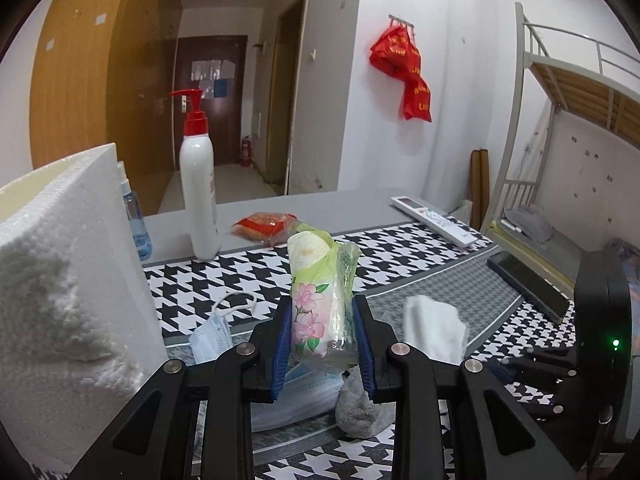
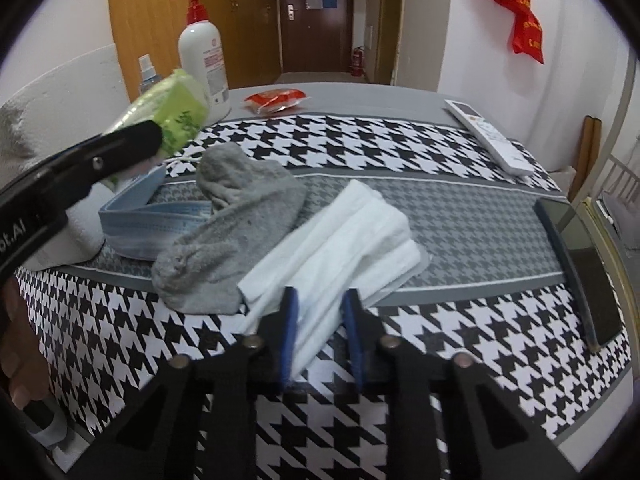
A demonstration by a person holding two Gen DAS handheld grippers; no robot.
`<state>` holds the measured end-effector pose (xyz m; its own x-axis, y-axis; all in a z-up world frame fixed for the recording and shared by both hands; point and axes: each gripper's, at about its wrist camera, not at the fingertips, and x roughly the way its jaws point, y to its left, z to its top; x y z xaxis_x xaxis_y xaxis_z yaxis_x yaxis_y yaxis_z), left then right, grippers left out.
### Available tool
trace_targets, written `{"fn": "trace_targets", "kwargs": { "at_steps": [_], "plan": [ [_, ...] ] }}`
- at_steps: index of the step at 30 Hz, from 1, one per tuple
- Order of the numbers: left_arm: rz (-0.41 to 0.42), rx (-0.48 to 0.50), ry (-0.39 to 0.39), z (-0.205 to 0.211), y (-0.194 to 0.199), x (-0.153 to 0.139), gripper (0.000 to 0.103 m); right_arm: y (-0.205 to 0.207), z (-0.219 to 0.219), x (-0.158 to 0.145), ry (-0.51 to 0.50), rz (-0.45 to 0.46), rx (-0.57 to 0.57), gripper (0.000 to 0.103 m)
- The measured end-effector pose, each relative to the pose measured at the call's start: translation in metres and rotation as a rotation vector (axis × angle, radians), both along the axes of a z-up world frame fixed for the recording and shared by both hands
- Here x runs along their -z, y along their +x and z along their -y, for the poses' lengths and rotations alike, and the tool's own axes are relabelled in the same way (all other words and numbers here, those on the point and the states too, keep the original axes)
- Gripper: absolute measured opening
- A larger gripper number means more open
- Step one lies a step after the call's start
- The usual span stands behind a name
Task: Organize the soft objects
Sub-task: 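Lift the tissue pack with the left gripper while the right gripper grasps the white napkin, then reclose the right gripper on the white napkin and lift it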
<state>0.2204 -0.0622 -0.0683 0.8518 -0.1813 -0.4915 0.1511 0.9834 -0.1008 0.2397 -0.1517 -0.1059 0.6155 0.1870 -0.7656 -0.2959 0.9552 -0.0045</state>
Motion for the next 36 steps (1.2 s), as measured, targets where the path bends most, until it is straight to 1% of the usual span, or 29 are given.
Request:
{"fn": "trace_targets", "kwargs": {
  "at_steps": [3,12,20,30,33,36],
  "plan": [
    [0.007,-0.004,-0.004,-0.001,-0.001,-0.001,0.031,-0.003,0.007,-0.001,-0.012,0.010,0.016,0.009],
    [0.049,-0.004,-0.002,-0.002,-0.008,-0.007,0.031,-0.018,0.008,-0.013,0.035,0.055,0.009,0.009],
    [0.084,-0.023,-0.011,-0.009,-0.015,-0.012,0.031,-0.028,0.013,-0.037,0.063,0.127,0.016,0.009],
    [0.135,-0.025,0.025,-0.007,-0.022,-0.016,0.031,-0.044,0.021,-0.072,0.070,0.222,0.013,0.009],
    [0.116,-0.032,0.014,-0.011,-0.019,-0.015,0.031,-0.046,0.022,-0.074,0.055,0.223,0.017,0.009],
    [0.121,-0.039,0.012,-0.013,-0.019,-0.016,0.031,-0.041,0.023,-0.059,0.030,0.176,0.022,0.010]
  ]
}}
